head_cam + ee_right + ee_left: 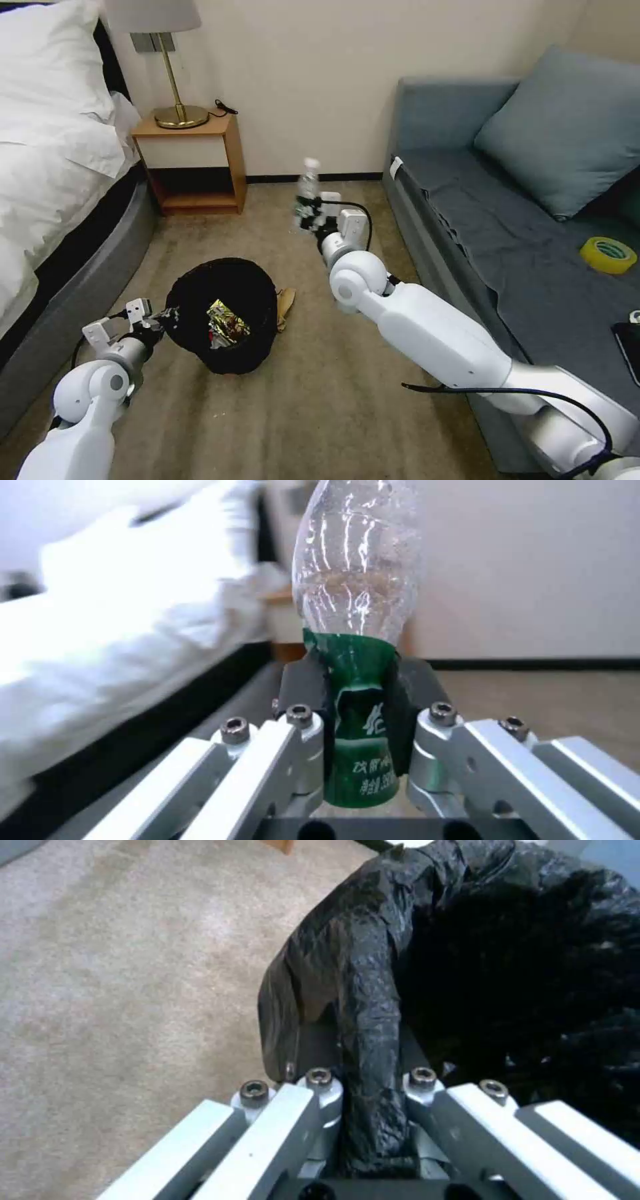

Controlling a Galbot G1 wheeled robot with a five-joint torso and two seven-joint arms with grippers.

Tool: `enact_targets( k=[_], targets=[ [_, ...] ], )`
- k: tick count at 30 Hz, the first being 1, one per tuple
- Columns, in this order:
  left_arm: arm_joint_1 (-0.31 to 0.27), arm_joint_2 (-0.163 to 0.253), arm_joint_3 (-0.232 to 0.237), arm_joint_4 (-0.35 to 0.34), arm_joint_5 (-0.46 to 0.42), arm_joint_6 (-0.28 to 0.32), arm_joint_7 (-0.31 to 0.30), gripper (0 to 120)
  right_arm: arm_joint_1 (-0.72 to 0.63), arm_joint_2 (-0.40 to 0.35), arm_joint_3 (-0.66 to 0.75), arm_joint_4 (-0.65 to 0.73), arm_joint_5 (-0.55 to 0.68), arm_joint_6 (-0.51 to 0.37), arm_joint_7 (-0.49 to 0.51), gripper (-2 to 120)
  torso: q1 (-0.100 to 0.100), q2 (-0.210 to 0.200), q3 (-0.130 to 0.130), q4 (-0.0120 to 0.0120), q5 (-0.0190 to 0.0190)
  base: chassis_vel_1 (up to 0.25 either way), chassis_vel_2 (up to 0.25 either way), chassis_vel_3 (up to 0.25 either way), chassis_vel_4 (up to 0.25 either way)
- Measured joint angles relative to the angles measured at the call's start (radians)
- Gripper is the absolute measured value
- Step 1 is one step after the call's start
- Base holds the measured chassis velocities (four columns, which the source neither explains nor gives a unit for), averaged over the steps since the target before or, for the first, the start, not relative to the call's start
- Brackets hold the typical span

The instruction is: Pick up the trash bin, then pick up the garbage on the floor and place it into the trash bin.

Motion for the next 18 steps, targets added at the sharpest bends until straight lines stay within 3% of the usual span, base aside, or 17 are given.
enact_targets(
  k=[11, 18],
  targets=[
    [0.001, -0.009, 0.0, -0.028, -0.021, 0.016, -0.007, 4, -0.037, -0.021, -0.131, 0.045, -0.068, 0.055, -0.132, 13, 0.0, 0.0, 0.0, -0.0002, 0.0, 0.0, 0.0, 0.0, 0.0],
    [0.01, -0.013, -0.004, -0.041, -0.029, 0.018, -0.011, 4, -0.041, 0.04, -0.222, 0.013, -0.104, 0.064, -0.157, 13, 0.0, 0.0, 0.0, 0.0, -0.0001, 0.0, 0.0, 0.0, 0.0]
  ],
)
